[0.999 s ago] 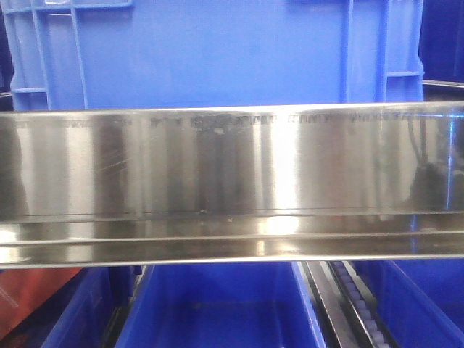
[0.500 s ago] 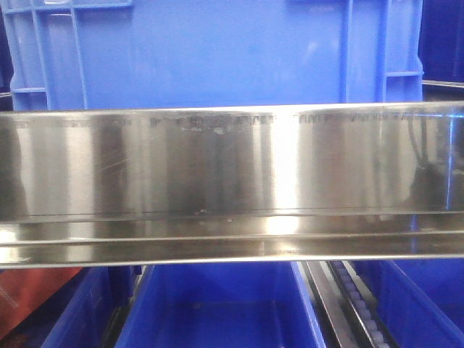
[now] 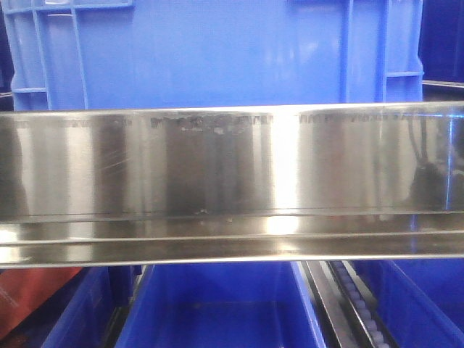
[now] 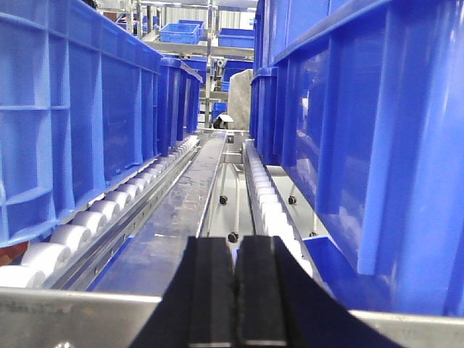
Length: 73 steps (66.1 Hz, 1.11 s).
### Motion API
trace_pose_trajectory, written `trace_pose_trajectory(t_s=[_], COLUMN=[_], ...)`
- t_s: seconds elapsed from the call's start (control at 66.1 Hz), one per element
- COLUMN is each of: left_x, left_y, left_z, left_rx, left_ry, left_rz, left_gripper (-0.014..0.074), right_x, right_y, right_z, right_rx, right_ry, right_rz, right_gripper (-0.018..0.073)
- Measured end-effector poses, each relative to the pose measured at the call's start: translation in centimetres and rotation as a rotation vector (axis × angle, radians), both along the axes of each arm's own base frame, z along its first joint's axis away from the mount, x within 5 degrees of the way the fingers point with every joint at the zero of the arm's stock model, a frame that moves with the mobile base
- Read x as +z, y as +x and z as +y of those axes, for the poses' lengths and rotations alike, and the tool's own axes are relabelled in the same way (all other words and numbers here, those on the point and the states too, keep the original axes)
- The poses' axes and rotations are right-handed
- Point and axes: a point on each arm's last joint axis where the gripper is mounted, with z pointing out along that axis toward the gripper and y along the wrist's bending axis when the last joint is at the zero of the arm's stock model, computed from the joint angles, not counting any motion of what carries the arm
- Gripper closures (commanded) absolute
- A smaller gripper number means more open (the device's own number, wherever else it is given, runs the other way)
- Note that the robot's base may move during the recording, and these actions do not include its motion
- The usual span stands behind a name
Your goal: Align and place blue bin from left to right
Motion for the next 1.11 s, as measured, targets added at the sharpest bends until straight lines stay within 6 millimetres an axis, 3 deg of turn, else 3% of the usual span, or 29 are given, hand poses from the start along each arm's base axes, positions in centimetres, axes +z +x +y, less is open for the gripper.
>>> trace_pose_trajectory(t_s=[0.318,0.621,0.848,1.105], left_x=[-5.0,-9.8,-11.5,-11.5], left_y=[-1.9,-3.0,-2.7,-2.7], left_z=[1.9,2.1,2.5,2.8], left_rx=[0.199,0.227,0.287,0.341], left_ry=[0.181,0.282,0.298,0.298], left_rz=[-0.053,-0.072,-0.014,-0.020], left_gripper=[0.0708,0.0708,0.0708,0.0708], right_x=[0.0,0.0,-0.1,-0.1], right_y=[0.0,0.0,0.0,0.0], right_z=[0.0,0.0,0.0,0.0], right_rx=[0.000,0.000,0.000,0.000], right_ry=[0.000,0.002,0.002,0.002], right_rz=[0.000,0.000,0.001,0.001], right_gripper=[0.0638,0.0638,0.0638,0.0638])
